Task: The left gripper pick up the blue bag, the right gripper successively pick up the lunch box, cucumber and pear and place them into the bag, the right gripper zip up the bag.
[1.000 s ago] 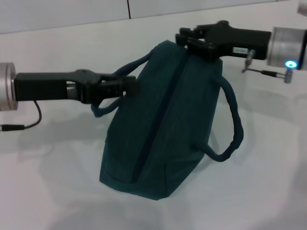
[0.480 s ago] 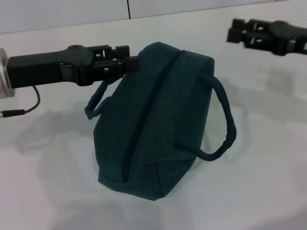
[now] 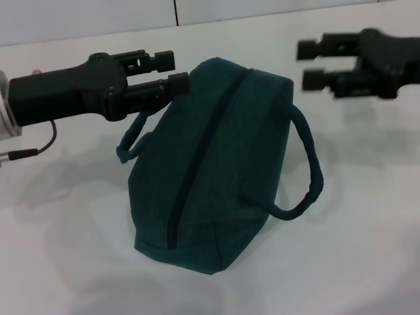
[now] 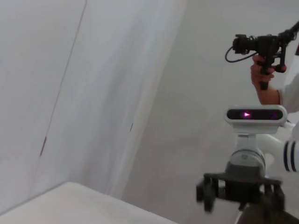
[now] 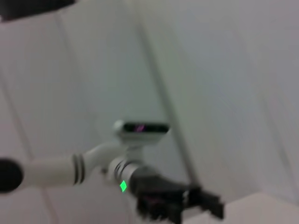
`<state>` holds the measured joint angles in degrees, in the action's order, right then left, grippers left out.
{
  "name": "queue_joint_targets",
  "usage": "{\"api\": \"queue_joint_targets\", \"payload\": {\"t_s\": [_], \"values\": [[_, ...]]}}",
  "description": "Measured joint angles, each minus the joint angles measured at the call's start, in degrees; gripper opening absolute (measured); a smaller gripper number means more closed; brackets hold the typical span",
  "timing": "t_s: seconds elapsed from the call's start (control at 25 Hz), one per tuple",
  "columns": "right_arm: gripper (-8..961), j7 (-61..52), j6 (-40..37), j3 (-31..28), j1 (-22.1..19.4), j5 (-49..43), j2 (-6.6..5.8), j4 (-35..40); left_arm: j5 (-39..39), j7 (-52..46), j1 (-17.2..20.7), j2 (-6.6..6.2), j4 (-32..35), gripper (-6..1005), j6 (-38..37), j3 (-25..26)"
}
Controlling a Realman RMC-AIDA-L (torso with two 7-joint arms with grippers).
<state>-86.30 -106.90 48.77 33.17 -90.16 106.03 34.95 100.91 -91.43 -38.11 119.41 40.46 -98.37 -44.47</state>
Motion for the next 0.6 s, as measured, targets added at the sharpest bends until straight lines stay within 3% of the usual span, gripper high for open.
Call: {"api": "queue_joint_targets", "payload": {"t_s": [0.12, 0.28, 0.6], "values": [[667, 0.9, -0.44, 0.33, 2.31, -4.66, 0.85, 0.26, -0.46, 4.06, 0.37, 0.07, -1.19, 619, 0.06, 0.0], [667, 2.08, -0.42, 0.5, 3.79, -9.66, 2.95, 3.38, -1.54, 6.69, 0.54, 0.05, -3.25, 619, 0.56, 0.0], [667, 2.06, 0.04, 0.54, 3.5, -10.46, 3.59, 5.41, -2.19, 7.06, 1.87, 0.01, -3.65, 619, 1.43, 0.08]]}}
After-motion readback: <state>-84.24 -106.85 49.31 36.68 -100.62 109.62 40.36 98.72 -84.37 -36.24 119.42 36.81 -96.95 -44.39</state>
